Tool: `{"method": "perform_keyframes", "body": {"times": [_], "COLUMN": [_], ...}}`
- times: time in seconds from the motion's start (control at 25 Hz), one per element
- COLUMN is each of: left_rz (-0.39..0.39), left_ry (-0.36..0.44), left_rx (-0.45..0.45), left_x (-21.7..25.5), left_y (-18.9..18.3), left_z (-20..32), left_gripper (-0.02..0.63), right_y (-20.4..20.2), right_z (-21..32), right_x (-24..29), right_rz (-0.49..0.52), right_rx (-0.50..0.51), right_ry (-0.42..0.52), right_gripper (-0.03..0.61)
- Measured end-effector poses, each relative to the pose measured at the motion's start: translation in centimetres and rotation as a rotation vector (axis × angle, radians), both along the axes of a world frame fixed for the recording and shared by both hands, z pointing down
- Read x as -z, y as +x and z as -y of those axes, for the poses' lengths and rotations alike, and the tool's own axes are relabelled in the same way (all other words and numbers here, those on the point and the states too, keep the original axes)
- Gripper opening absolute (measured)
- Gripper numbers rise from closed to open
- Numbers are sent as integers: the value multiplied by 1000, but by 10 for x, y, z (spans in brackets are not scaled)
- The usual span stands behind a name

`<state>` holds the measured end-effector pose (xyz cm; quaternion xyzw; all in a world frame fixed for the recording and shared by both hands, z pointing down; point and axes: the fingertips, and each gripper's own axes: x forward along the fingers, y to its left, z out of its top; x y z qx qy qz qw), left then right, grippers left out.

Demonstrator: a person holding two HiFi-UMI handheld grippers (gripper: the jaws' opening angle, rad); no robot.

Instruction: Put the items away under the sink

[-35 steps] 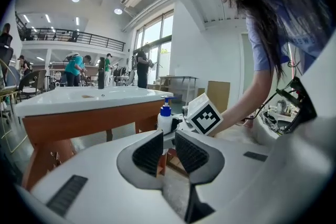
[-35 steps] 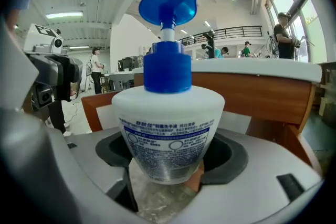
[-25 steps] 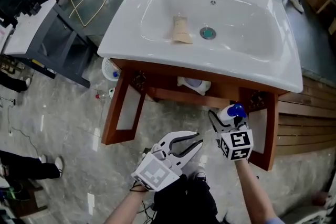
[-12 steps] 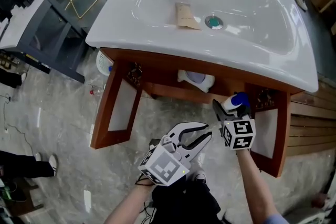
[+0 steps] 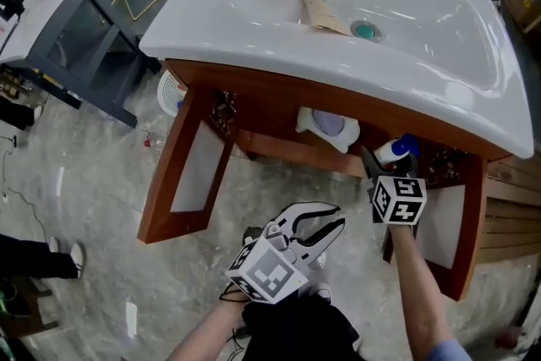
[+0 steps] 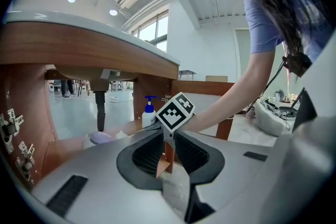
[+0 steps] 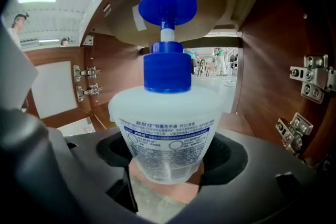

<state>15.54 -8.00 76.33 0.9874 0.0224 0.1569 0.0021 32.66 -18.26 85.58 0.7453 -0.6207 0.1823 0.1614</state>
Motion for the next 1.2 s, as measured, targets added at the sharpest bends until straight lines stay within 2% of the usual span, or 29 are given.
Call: {"method": "perform_keyframes", "body": {"times": [0.24, 0.64, 0.88, 1.2], "left_rz": [5, 30, 45, 42], "left_ry": [10, -4, -26, -45], "left_rx": [12, 27, 50, 89], "left_x": [-16, -34, -41, -27], "left_y": [-5, -14, -22, -22], "left_z": [7, 7, 9, 9], "left_gripper": [66, 66, 66, 66], "right_y": [20, 50, 52, 41], "right_z": [17, 45, 44, 10], "right_x": [-16, -11, -13, -24], "right_rz": [-12, -54, -113, 24], "right_rx": [-46, -109, -94, -173], "right_ry": [3, 96, 43, 20], "right_gripper": [368, 368, 370, 370]}}
